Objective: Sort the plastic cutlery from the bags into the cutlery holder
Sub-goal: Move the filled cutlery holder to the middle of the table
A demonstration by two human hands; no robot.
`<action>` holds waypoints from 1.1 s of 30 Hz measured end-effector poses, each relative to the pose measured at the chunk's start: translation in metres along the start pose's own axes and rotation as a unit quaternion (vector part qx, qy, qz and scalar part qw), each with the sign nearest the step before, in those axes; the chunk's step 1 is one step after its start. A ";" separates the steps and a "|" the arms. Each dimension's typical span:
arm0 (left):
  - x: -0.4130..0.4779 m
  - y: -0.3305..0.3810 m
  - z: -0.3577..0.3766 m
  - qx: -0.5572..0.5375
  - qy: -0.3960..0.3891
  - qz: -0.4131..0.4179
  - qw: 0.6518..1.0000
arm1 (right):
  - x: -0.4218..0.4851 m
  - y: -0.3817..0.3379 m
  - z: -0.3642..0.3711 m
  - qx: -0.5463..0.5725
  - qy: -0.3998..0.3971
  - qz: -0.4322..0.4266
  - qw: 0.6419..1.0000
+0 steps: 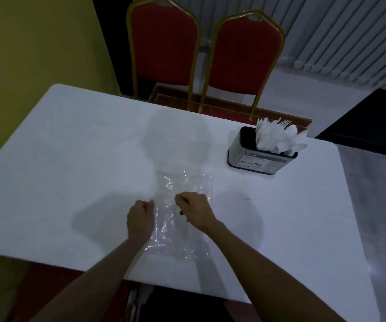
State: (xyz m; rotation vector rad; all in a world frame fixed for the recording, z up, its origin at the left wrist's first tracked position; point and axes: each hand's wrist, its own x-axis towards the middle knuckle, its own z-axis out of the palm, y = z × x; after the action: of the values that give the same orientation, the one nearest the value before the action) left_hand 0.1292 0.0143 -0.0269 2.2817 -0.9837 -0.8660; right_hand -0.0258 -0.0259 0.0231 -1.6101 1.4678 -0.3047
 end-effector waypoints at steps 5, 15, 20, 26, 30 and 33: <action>-0.007 0.004 -0.003 -0.033 -0.049 0.001 0.998 | -0.006 0.026 -0.018 -0.036 0.250 0.113 0.961; -0.018 0.021 0.003 -0.074 -0.159 0.021 0.984 | -0.009 0.056 -0.036 0.229 0.120 0.287 0.922; -0.030 0.048 0.019 -0.090 -0.252 0.078 0.960 | -0.049 0.088 -0.083 0.240 0.066 0.275 0.929; -0.076 0.134 0.082 -0.083 -0.391 0.168 0.901 | -0.127 0.138 -0.173 0.266 0.162 0.239 0.920; -0.127 0.208 0.133 -0.042 -0.440 0.262 0.858 | -0.183 0.175 -0.236 0.267 0.292 0.217 0.892; -0.170 0.263 0.173 0.000 -0.392 0.362 0.846 | -0.219 0.205 -0.282 0.260 0.403 0.213 0.851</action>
State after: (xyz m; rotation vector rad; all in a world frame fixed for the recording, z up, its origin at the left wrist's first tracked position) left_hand -0.2032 -0.0497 0.0891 1.2784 -1.9954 -1.4283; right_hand -0.4163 0.0672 0.1120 -0.6775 2.0695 -1.1075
